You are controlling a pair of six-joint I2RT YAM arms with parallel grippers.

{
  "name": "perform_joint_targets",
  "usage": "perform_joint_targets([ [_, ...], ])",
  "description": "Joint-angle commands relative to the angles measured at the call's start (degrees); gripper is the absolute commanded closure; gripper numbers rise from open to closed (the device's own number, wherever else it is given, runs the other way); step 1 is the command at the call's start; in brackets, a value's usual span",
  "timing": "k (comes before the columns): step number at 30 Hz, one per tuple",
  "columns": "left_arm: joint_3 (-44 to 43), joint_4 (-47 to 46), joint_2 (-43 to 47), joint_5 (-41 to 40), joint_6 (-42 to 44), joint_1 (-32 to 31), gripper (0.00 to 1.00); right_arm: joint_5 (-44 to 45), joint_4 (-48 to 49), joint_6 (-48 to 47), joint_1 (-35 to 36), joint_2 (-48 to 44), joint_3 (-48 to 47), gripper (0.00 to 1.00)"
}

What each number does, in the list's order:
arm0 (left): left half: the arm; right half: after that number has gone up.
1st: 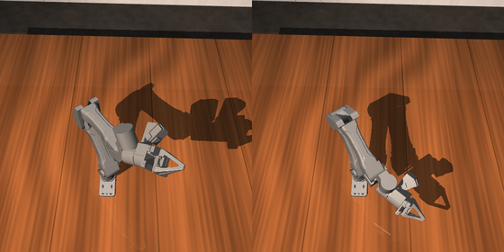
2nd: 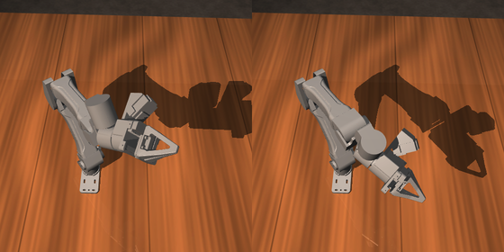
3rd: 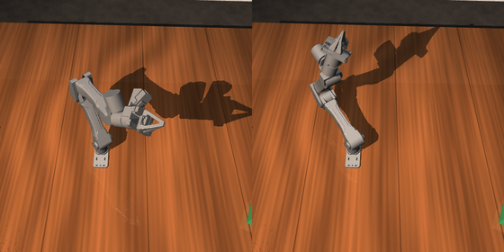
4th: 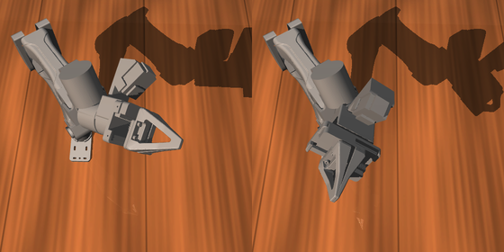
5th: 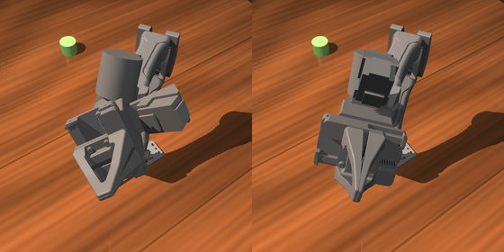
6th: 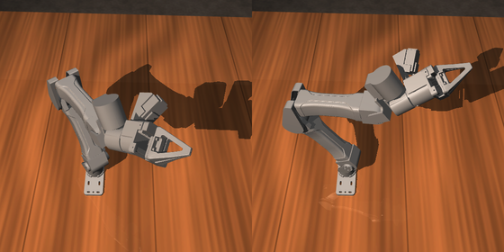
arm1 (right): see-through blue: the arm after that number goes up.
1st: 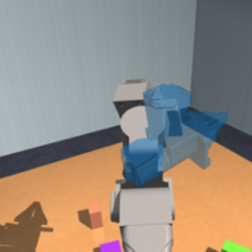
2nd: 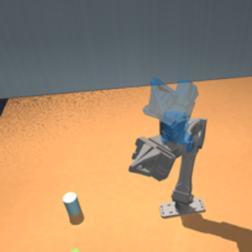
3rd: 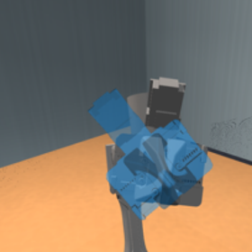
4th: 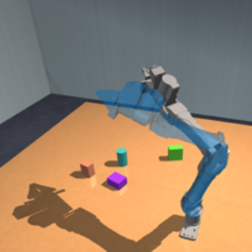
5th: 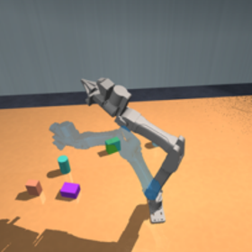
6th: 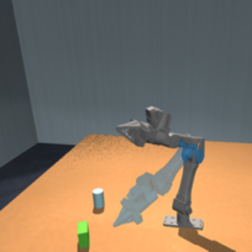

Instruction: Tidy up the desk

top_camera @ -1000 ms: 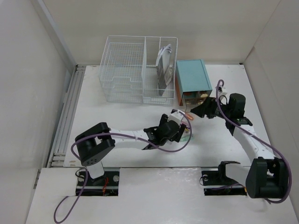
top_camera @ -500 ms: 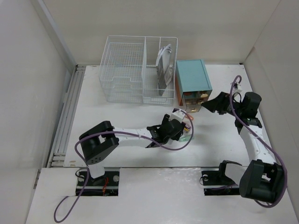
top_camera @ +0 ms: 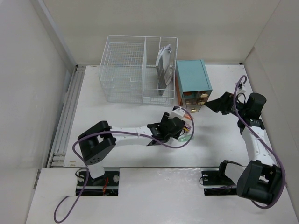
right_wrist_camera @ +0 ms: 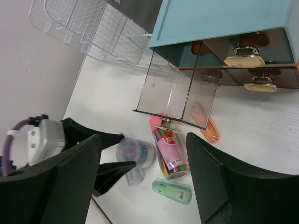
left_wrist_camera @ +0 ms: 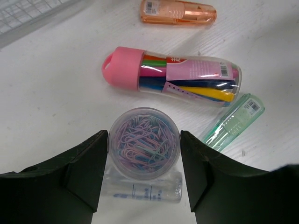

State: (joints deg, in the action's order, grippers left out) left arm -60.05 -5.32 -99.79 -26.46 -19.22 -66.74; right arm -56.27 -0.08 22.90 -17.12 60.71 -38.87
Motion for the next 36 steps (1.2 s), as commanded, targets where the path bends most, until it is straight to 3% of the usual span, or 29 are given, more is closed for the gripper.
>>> perform_joint_targets([
  [1,-5.8,1.8,7.3,-2.7,-0.4,0.0,1.00,-2.1,1.2,0.3,-0.9,-1.6,-2.3,0.22],
  [12,-17.1,0.4,9.9,-1.1,5.2,4.6,1.00,-2.6,1.2,0.3,-1.4,-2.7,-2.3,0.22],
  [26,-40.0,-3.3,-6.8,11.4,8.6,11.5,1.00,-2.6,1.2,-0.8,-1.9,-3.2,-2.3,0.22],
  [36,-43.7,-0.6,-12.3,15.9,9.1,11.5,1.00,-3.1,1.2,-0.8,-2.5,-2.7,-2.3,0.22],
])
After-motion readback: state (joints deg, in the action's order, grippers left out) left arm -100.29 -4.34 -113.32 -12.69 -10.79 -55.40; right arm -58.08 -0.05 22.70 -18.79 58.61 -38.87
